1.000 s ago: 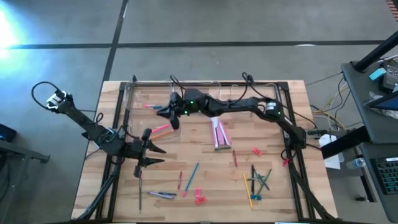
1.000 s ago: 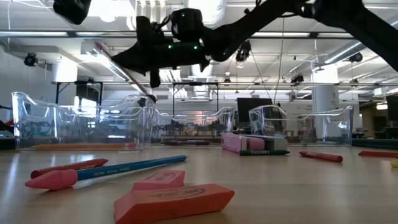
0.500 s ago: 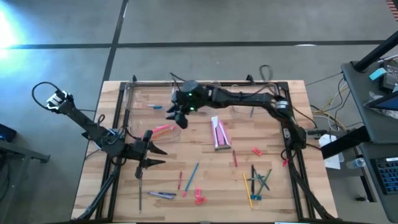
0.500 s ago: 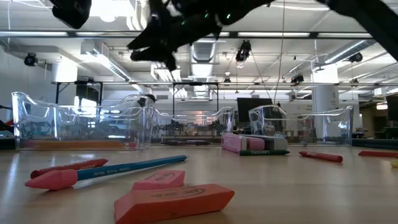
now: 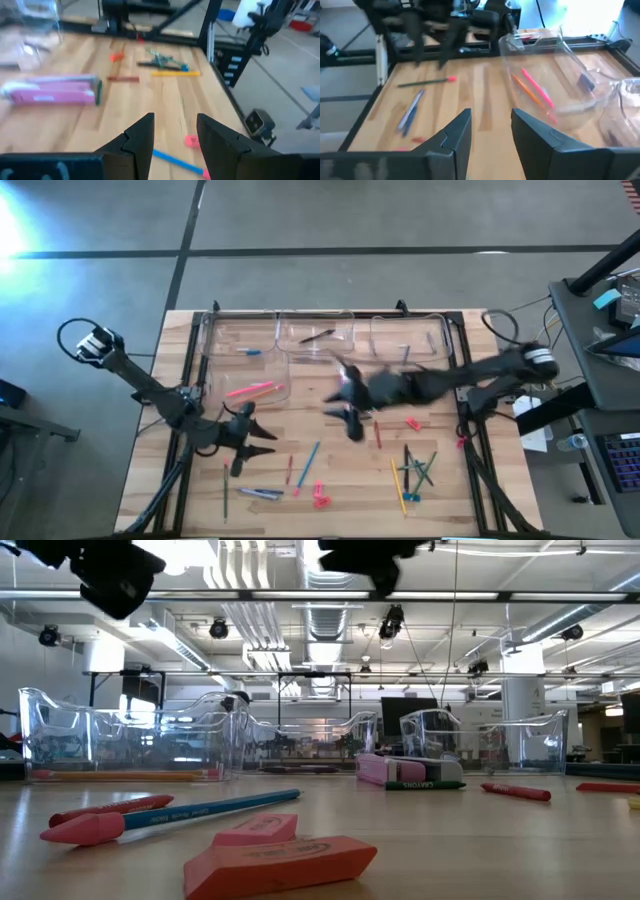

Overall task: Sort crayons/erasers/pens/pencils in bins
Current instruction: Put the green pencil into the bottom left transparent bin

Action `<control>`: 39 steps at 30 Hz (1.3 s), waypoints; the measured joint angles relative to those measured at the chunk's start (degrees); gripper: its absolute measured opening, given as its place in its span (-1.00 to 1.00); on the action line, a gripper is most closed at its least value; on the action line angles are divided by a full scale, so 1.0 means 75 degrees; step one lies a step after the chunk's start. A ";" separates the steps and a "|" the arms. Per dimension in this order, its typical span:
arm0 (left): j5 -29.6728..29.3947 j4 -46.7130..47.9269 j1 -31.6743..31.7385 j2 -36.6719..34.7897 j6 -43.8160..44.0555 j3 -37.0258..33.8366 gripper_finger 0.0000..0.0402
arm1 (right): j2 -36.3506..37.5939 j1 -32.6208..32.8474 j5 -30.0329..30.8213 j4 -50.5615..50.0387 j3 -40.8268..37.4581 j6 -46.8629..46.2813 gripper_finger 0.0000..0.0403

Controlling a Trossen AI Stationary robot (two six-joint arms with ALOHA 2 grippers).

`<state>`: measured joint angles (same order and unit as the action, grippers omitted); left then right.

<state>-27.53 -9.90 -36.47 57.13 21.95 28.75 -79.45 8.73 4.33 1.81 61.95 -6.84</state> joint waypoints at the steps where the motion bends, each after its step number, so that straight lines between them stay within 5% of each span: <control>1: 0.0119 0.0299 0.0000 0.0065 0.0304 0.0082 -0.33 | 0.0291 0.0284 0.0363 0.0281 -0.0444 -0.0063 -0.36; 6: 0.0523 0.3966 0.0012 0.0128 0.2888 0.1037 -0.33 | 0.1572 0.1409 0.2081 0.1566 -0.2092 -0.0138 -0.36; 11: 0.1374 0.7061 0.0015 0.0307 0.5269 0.1977 -0.33 | 0.2238 0.1933 0.2633 0.3160 -0.3183 0.0223 -0.36; 19: 0.3958 0.7318 -0.0135 0.1091 0.7722 0.1683 -0.33 | 0.2027 0.2046 0.2640 0.4924 -0.3849 0.1295 -0.38; 29: 0.4353 0.7219 -0.0136 0.2047 0.8166 0.1473 -0.33 | 0.2115 0.2018 0.2634 0.4823 -0.3502 0.2205 -0.37; 39: 0.4349 0.6881 -0.0599 0.1851 0.8922 0.0992 -0.33 | 0.2126 0.2018 0.2633 0.4377 -0.3278 0.2265 -0.37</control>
<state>5.08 41.71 -40.96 71.01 88.86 36.19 -63.51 23.86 24.08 34.64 37.37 10.15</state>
